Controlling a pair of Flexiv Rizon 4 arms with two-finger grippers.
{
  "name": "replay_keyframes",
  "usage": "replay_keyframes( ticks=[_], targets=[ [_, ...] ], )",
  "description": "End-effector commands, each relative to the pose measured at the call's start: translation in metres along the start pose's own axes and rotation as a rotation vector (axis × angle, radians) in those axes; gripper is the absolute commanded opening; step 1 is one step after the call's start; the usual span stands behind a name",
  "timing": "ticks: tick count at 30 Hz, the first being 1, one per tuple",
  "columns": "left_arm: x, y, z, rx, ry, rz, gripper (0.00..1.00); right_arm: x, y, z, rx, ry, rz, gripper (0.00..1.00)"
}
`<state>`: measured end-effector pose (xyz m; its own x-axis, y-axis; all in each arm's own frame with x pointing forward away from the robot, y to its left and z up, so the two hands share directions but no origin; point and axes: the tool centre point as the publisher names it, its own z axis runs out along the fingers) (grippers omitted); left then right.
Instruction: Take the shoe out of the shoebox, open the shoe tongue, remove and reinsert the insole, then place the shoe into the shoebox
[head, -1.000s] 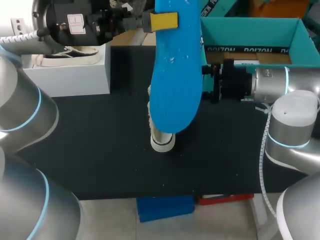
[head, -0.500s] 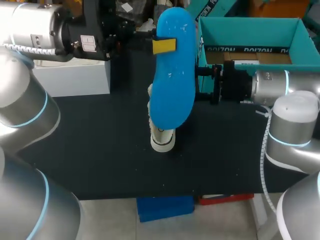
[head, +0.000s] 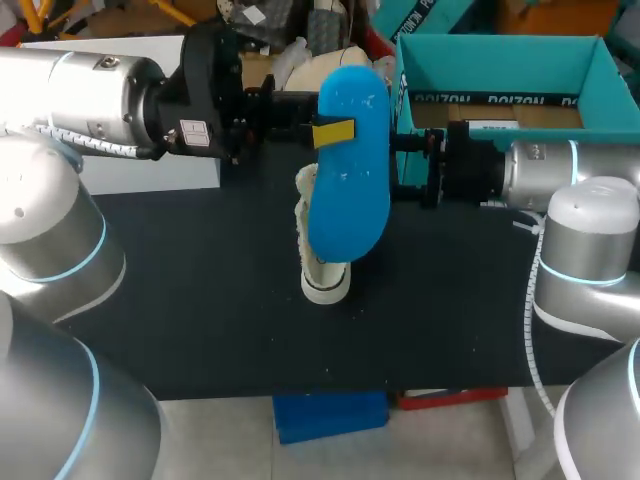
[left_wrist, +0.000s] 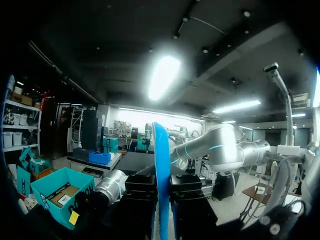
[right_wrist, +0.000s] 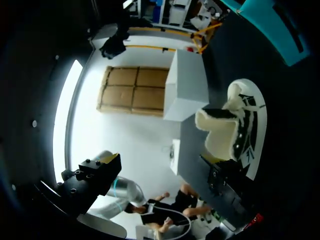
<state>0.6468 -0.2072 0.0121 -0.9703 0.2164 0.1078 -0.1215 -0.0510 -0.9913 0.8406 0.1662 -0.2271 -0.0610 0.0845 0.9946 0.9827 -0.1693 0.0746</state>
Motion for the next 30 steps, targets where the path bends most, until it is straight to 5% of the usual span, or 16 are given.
replay_keyframes(
  ticks=[1,9,15,21,30],
  targets=[
    [0.001,0.000,0.001,0.001,-0.005,0.001,0.00,-0.001,0.000,0.002,-0.004,0.000,0.000,1.00],
    [0.007,0.004,0.002,-0.013,-0.026,0.081,0.00,-0.001,0.000,0.002,-0.004,0.000,0.000,1.00],
    [0.027,0.036,0.001,-0.005,-0.087,0.369,0.00,-0.001,0.000,0.002,-0.004,0.000,0.000,1.00],
    [0.022,0.075,-0.011,0.001,-0.147,0.548,0.00,-0.001,0.000,0.002,-0.004,0.000,0.000,1.00],
    [-0.001,0.144,-0.017,-0.198,-0.119,0.776,0.00,-0.001,0.000,0.002,-0.004,0.000,0.000,1.00]
  ],
)
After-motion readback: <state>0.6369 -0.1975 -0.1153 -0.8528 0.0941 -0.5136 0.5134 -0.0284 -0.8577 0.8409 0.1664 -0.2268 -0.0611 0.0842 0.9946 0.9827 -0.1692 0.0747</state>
